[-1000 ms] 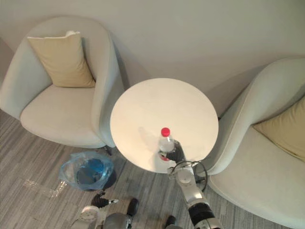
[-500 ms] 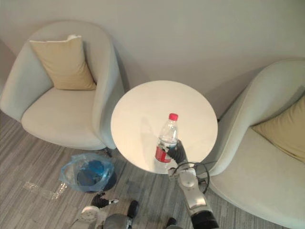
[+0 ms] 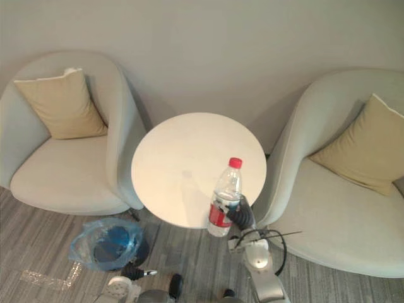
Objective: Gather rubbish on tea table into small bin, then transfer packed bag to large trash can.
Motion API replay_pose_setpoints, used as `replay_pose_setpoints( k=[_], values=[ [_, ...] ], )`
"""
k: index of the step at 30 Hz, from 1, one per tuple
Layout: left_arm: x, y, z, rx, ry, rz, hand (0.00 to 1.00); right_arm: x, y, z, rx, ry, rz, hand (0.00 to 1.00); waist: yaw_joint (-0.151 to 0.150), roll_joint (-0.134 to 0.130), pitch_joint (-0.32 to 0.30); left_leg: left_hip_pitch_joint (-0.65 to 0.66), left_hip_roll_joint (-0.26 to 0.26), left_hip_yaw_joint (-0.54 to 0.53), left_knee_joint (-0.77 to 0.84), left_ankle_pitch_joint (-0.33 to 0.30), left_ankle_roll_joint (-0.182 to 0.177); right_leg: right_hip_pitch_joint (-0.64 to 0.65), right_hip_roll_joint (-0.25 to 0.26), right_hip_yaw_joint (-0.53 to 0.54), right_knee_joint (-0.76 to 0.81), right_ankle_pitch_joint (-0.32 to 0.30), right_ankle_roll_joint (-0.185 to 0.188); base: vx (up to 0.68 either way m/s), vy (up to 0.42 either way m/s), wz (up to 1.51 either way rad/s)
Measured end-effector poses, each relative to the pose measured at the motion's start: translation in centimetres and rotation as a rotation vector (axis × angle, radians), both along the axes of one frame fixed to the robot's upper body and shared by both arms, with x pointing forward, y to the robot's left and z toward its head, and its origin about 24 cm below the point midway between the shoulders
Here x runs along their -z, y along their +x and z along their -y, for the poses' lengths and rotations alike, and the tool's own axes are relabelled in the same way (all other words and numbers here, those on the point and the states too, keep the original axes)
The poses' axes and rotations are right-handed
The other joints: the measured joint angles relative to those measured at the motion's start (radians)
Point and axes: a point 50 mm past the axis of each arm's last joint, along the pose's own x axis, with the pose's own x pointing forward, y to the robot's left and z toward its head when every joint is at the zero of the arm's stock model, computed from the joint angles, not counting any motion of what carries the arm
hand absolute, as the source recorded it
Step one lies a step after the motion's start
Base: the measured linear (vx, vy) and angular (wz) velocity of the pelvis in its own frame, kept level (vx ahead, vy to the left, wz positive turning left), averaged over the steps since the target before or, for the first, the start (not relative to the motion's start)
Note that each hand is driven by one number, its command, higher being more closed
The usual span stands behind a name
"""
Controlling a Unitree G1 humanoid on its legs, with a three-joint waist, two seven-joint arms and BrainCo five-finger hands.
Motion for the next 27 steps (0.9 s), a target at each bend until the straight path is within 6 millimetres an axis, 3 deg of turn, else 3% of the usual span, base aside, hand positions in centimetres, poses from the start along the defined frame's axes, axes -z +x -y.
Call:
replay_pose_setpoints(
  k=[10, 13, 15, 16, 17, 18, 19, 20, 21, 23, 24, 26, 27],
  values=[
    [0.2, -0.7, 0.1, 0.012, 0.001, -0.02, 0.0, 0.5, -0.8, 0.2, -0.003, -0.046, -0.025, 1.0, -0.018, 0.013, -0.018, 0.011, 0.0, 0.008, 0.019, 0.0, 0.0, 0.016, 0.001, 0.005, 0.003, 0.008, 0.0, -0.04, 0.001, -0.03],
    [0.2, -0.5, 0.4, 0.003, -0.011, -0.009, 0.0, -0.9, -0.3, -0.1, -0.015, -0.053, 0.044, 1.0, -0.016, 0.034, -0.007, -0.029, 0.007, 0.002, 0.055, 0.002, -0.003, -0.008, 0.001, -0.009, 0.028, 0.007, -0.001, -0.08, -0.008, 0.19],
    [0.0, -0.1, 0.6, -0.003, -0.019, 0.013, 0.0, -1.9, 0.6, -0.4, -0.028, -0.083, 0.098, 1.0, -0.013, 0.048, -0.003, -0.14, 0.01, 0.026, 0.176, 0.008, -0.01, -0.075, 0.011, -0.013, 0.085, 0.005, -0.017, -0.18, -0.033, 0.19],
    [-0.2, 0.3, 1.0, -0.002, -0.029, 0.028, 0.0, -2.5, 1.1, -0.4, -0.026, -0.091, 0.125, 1.0, -0.009, 0.059, 0.005, -0.188, 0.012, 0.047, 0.217, 0.025, -0.021, -0.084, 0.031, -0.015, 0.073, 0.009, -0.033, -0.2, -0.058, 0.44],
    [-0.1, 0.2, 1.2, -0.001, -0.034, 0.025, 0.0, -2.7, 1.3, -0.2, -0.02, -0.097, 0.135, 1.0, -0.015, 0.06, 0.006, -0.181, 0.005, 0.042, 0.146, 0.088, -0.032, -0.085, 0.032, -0.029, 0.054, 0.025, -0.053, -0.21, -0.049, 0.84],
    [-0.1, 0.3, 1.3, -0.004, -0.038, 0.02, 0.0, -2.9, 1.4, 0.0, -0.009, -0.098, 0.146, 1.0, -0.033, 0.04, 0.016, -0.167, 0.017, 0.135, 0.15, 0.063, 0.016, -0.101, -0.005, -0.095, 0.049, 0.04, -0.062, -0.18, -0.023, 0.89],
    [-0.1, 0.3, 1.5, -0.001, -0.042, 0.017, 0.0, -2.8, 1.4, 0.2, 0.0, -0.103, 0.144, 1.0, -0.036, 0.043, 0.014, -0.176, 0.033, 0.206, 0.228, 0.003, 0.044, -0.108, -0.012, -0.116, 0.06, 0.04, -0.064, -0.21, -0.034, 1.16],
    [0.1, 0.1, 1.9, 0.031, -0.042, -0.002, 0.0, -2.7, 1.2, 0.8, 0.028, -0.108, 0.137, 1.0, -0.051, 0.044, 0.011, -0.142, 0.069, 0.356, 0.341, -0.086, 0.047, -0.098, -0.028, -0.168, 0.069, 0.04, -0.065, -0.15, -0.034, 1.23],
    [0.3, -0.3, 2.3, 0.067, -0.043, -0.022, 0.0, -2.7, 1.1, 1.5, 0.069, -0.113, 0.136, 1.0, -0.072, 0.045, 0.011, -0.082, 0.084, 0.421, 0.32, -0.111, 0.021, -0.092, -0.03, -0.206, 0.071, 0.045, -0.062, -0.13, -0.017, 1.31],
    [0.5, -0.5, 2.8, 0.105, -0.039, -0.041, 0.0, -2.9, 1.1, 2.7, 0.13, -0.128, 0.146, 1.0, -0.088, 0.056, 0.007, 0.022, 0.092, 0.402, 0.107, -0.114, -0.02, -0.112, -0.007, -0.257, 0.076, 0.052, -0.059, -0.16, 0.088, 1.07],
    [0.3, -0.1, 2.4, 0.116, -0.026, -0.033, 0.0, -2.5, 1.4, 2.6, 0.157, -0.125, 0.134, 1.0, -0.083, 0.031, 0.023, 0.054, 0.085, 0.383, -0.004, -0.081, -0.012, -0.12, -0.005, -0.27, 0.077, 0.068, -0.054, -0.16, 0.106, 0.71],
    [0.2, 0.2, 1.8, 0.119, -0.01, -0.026, 0.0, -1.8, 1.4, 2.1, 0.158, -0.122, 0.103, 1.0, -0.074, -0.002, 0.03, 0.058, 0.074, 0.374, -0.018, -0.064, -0.001, -0.121, -0.016, -0.273, 0.085, 0.074, -0.052, -0.19, 0.042, 0.2],
    [0.2, 0.2, 1.8, 0.126, -0.005, -0.028, 0.0, -1.3, 1.4, 1.5, 0.145, -0.107, 0.082, 1.0, -0.07, -0.007, 0.03, 0.064, 0.065, 0.376, -0.017, -0.062, 0.003, -0.127, -0.027, -0.267, 0.108, 0.071, -0.049, -0.2, 0.042, -0.04]
  ],
)
